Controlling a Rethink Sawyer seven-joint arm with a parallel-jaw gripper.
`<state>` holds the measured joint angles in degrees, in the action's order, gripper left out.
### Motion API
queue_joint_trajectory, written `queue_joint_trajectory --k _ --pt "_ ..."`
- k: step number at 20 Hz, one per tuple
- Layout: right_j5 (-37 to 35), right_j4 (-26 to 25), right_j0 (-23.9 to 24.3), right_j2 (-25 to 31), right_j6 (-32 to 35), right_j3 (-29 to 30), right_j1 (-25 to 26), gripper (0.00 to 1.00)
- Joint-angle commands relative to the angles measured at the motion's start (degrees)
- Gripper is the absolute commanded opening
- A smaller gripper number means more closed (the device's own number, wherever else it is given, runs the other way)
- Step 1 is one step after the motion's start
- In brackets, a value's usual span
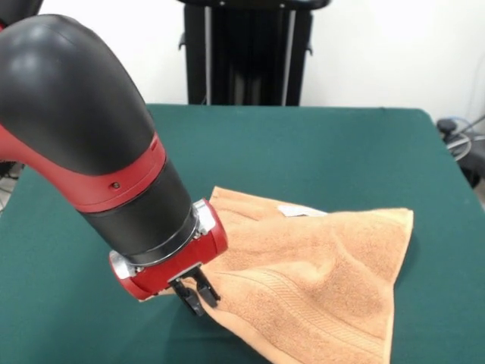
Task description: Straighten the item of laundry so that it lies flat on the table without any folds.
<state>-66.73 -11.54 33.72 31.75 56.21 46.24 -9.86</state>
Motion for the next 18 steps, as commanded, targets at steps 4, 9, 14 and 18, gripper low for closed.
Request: queue_joint_trajectory --k 4,9,14,18 --pt "-3.8 -5.5 0.4 0.9 -18.4 -0.8 2.0 0.0" --pt "-3.7 -4.9 0.4 0.4 -19.1 -0.6 1.9 0.0" --pt "-3.9 -4.6 0.3 0.1 -19.6 -0.9 2.1 0.0" --pt "-4.0 -4.4 0.3 0.1 -20.0 -0.9 2.1 0.0"
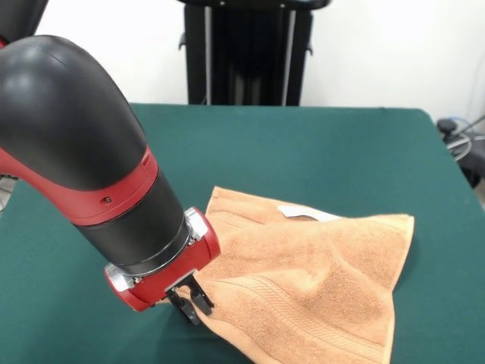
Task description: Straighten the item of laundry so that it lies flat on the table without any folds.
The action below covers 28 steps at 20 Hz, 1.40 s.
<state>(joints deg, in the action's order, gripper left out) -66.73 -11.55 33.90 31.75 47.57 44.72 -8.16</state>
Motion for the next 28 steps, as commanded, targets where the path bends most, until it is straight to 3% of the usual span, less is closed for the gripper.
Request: queue_joint_trajectory --k 1,17,28 --pt "-3.8 -4.4 0.2 0.1 -11.5 0.6 0.4 0.0" --pt "-2.6 -4.7 0.9 0.9 -14.1 -0.1 0.7 0.0" --pt "-6.0 -5.8 1.1 1.0 -13.3 -4.8 2.4 0.0"
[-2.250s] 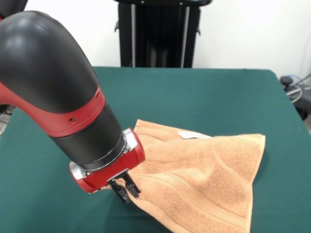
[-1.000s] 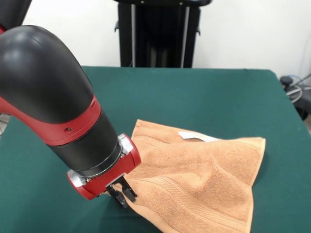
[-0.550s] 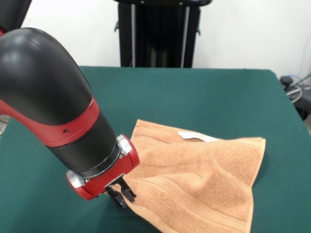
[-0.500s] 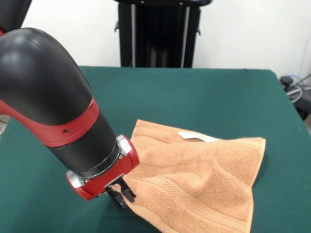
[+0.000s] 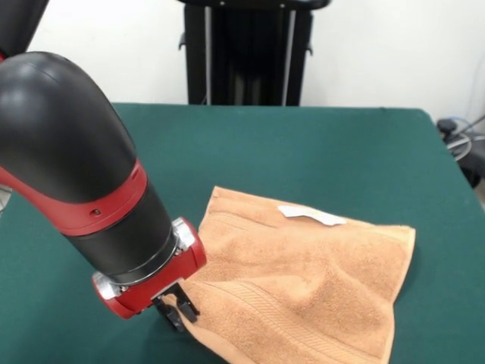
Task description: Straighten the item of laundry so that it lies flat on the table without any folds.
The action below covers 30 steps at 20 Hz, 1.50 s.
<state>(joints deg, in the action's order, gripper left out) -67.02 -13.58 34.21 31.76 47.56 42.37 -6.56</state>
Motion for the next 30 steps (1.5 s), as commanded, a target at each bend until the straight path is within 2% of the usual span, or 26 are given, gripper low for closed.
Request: queue_joint_trajectory --k 1,30 --pt "-6.0 -3.8 0.8 1.0 -13.3 -2.9 0.9 0.0" --pt "-8.5 -4.1 0.8 1.6 -14.6 -4.9 1.9 0.0"
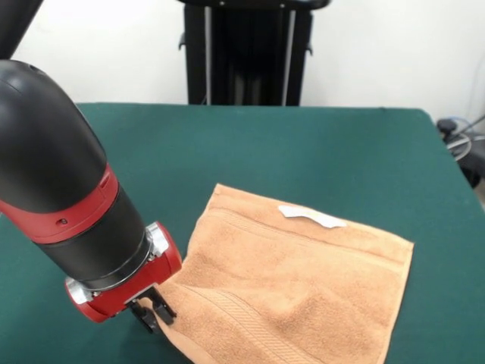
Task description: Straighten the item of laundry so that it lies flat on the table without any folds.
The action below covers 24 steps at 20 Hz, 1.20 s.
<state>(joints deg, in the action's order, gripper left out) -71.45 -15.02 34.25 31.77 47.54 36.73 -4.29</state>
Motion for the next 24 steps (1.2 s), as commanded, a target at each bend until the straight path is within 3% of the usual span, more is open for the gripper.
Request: queue_joint_trajectory --k 1,24 --pt "-4.2 -2.7 0.7 1.7 -14.7 0.7 -0.4 0.0" --pt "-4.3 -2.9 0.8 2.1 -15.3 0.3 -0.4 0.0"
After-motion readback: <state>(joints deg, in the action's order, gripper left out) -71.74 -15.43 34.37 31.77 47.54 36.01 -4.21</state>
